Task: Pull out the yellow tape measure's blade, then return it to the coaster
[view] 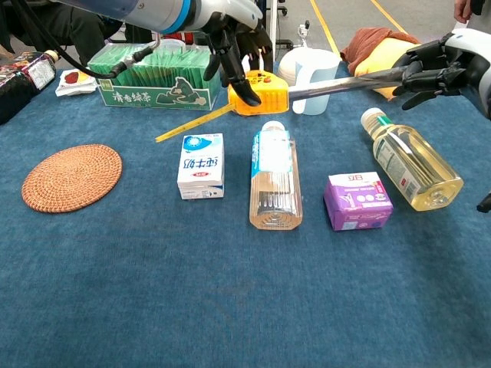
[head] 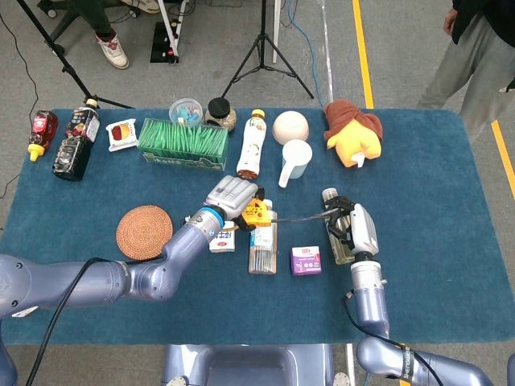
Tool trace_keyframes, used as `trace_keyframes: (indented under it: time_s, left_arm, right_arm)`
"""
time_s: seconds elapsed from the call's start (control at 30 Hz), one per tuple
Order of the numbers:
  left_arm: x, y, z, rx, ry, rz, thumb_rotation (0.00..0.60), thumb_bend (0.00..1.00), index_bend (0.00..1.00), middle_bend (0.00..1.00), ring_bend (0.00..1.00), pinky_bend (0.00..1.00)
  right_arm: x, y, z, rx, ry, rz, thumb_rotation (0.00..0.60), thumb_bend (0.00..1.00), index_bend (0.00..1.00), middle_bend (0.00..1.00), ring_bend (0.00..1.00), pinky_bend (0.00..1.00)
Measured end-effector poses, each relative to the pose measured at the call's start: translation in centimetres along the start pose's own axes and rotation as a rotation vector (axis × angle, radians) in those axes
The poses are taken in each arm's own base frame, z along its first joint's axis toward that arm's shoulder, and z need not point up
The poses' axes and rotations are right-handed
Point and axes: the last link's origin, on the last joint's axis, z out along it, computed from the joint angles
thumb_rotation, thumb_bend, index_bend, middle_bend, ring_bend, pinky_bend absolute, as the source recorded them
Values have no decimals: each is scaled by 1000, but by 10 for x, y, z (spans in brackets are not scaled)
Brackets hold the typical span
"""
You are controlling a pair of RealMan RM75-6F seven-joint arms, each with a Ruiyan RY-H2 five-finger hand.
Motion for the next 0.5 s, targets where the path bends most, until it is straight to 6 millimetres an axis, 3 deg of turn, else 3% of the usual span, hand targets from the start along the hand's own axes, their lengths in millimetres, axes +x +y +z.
trace_keyframes:
  time_s: [0.5]
  left_arm:
    - [-1,-34,-16,43,1,9,580,394,543,495,510,586]
  right_arm:
    - [23,14,4,-35,72,14,600,792,611,366,346,352]
